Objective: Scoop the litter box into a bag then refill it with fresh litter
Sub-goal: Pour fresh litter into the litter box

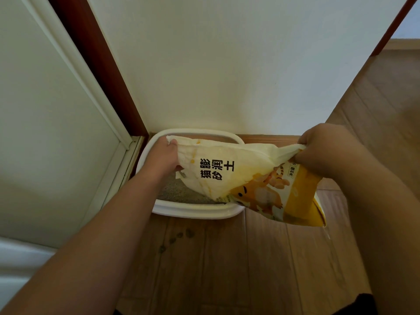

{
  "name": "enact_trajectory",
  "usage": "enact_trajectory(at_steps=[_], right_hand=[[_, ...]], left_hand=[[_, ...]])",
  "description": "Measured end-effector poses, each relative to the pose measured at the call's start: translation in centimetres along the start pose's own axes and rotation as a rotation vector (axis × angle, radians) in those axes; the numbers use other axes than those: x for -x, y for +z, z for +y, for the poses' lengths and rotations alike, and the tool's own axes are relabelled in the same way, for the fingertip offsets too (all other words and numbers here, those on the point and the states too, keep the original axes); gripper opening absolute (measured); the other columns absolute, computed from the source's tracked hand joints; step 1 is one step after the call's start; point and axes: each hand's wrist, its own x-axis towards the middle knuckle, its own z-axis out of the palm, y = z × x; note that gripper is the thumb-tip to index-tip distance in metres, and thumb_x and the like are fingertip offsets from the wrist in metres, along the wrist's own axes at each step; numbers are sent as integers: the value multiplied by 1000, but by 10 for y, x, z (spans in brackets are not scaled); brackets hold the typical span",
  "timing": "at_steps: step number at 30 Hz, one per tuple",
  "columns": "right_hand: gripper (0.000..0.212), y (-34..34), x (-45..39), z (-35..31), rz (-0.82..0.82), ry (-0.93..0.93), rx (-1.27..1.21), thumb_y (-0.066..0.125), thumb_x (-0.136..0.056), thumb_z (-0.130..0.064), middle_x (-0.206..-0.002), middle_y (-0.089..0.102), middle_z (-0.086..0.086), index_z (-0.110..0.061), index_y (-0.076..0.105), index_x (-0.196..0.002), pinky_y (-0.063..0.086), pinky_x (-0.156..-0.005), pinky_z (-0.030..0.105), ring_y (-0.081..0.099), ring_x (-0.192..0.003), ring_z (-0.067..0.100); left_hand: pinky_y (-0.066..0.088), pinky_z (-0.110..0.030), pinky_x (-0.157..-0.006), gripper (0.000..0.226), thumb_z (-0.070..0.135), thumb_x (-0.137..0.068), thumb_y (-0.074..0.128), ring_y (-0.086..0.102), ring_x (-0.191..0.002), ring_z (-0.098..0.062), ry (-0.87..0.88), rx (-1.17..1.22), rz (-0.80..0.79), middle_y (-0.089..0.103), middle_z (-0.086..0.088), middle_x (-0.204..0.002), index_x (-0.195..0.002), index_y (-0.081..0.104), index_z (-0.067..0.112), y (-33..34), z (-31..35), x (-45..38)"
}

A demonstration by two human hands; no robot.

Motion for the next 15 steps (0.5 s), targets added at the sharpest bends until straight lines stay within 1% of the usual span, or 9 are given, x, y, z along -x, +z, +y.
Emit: enact_trajectory(at_steps=[2,3,5,7,8,11,12,14,15], right_hand=[[12,7,0,-3,-34,-9,30,70,-90,-23,-80,65,3,-15,76,-98,41,-50,23,59,-71,14],[10,11,-1,-4,-46,-11,41,69,-89,-22,-79,65,3,-15,75,-94,42,-49,23,60,-70,14],[10,20,-4,-7,-75,-17,63,68,-88,-21,-78,66,4,-13,74,-90,49,-51,26,63,-70,16],[9,28,-7,-10,-130,-20,68,67,-89,-19,-77,68,4,-14,74,-87,57,-56,29,66,-69,18],[9,31,-7,-13,-159,-23,73,66,-89,-18,-76,68,4,-14,73,-85,57,-55,28,67,-67,17],[15,44,-9,-22,-226,-46,120,64,-93,-18,-75,65,4,-16,63,-77,45,-46,23,63,-61,15],[14,48,-9,-24,-250,-48,124,64,-94,-18,-76,64,4,-16,62,-80,44,-44,22,63,-59,14],[6,54,-10,-28,-306,-41,115,63,-95,-19,-81,65,6,-14,64,-94,47,-41,21,66,-57,16],[11,57,-10,-29,-327,-36,113,63,-96,-21,-84,66,7,-12,65,-102,49,-41,21,67,-58,17]], left_hand=[[63,-42,-77,32,29,-110,36,62,-104,-21,20,-26,-2,57,-3,-118,-137,47,18,-3,4,5],[63,-40,-76,31,30,-110,36,61,-103,-20,36,-46,1,57,-1,-115,-135,47,19,-5,6,7],[62,-36,-73,23,31,-110,35,61,-101,-17,82,-68,11,56,4,-108,-126,49,21,-8,8,11],[62,-38,-75,16,29,-110,36,61,-97,-15,118,-66,26,56,6,-103,-117,49,23,-10,12,16],[62,-39,-77,16,29,-110,36,62,-96,-15,130,-61,36,56,5,-103,-116,49,23,-12,14,17],[63,-41,-79,20,30,-109,39,65,-100,-21,156,-55,48,60,-2,-108,-116,54,18,-15,19,18],[63,-43,-81,22,31,-109,40,65,-101,-23,168,-64,48,61,-4,-109,-115,55,17,-16,20,17],[61,-49,-85,25,38,-106,41,65,-102,-25,203,-115,41,62,-6,-110,-115,56,19,-20,23,17],[61,-51,-86,27,42,-103,41,66,-101,-25,222,-134,38,62,-5,-109,-113,56,21,-21,24,18]])
